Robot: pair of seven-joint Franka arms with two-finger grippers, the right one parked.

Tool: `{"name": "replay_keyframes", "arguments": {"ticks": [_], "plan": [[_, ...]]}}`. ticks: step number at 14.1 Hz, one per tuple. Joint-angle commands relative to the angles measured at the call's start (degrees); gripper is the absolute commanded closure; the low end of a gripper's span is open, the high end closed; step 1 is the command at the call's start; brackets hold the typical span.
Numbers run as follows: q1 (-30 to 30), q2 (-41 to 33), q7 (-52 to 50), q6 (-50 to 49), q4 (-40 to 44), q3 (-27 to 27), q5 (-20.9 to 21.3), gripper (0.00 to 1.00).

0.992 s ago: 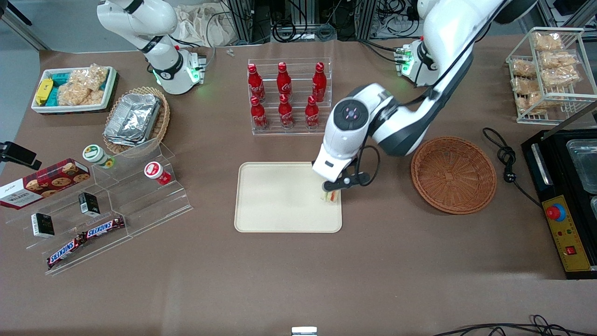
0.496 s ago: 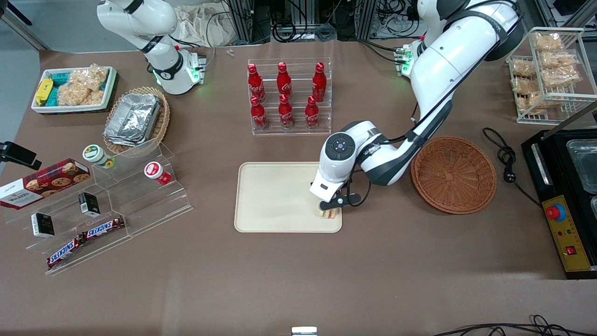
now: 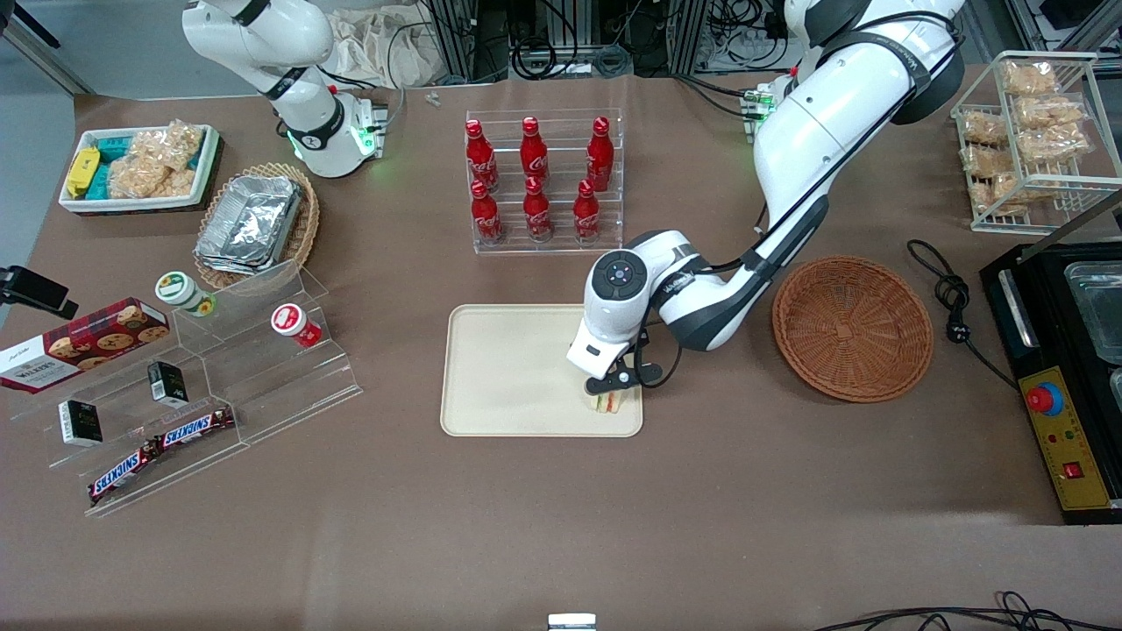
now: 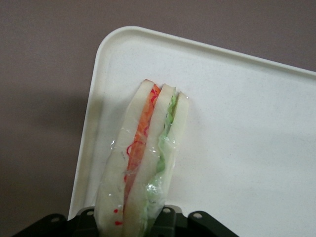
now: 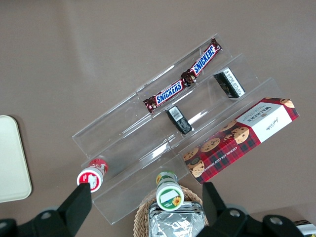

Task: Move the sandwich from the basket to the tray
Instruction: 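Lower the sandwich onto the tray and open the left gripper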

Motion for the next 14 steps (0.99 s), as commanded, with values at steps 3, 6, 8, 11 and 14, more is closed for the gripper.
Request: {"name": "replay_keyframes", "arguments": {"ticks": [3,6,8,11,14], "plan": [[-0.6,-0.2,-1.0,-1.03,3.2,0.23,0.77,0.0],[-0.07,-3.09,-0.91,-3.91,4.61,0.15,0.59,0.0],[0.8,-5.73,-0.21,-11.36,7.24,-0.2,0.24,0.0],[2.46,-10.02,1.19,-16.67,9.45,-0.29,-3.0,0.0],[5.46,-18.97,6.88,-18.87,5.52,0.58,-10.46,0.0]]}}
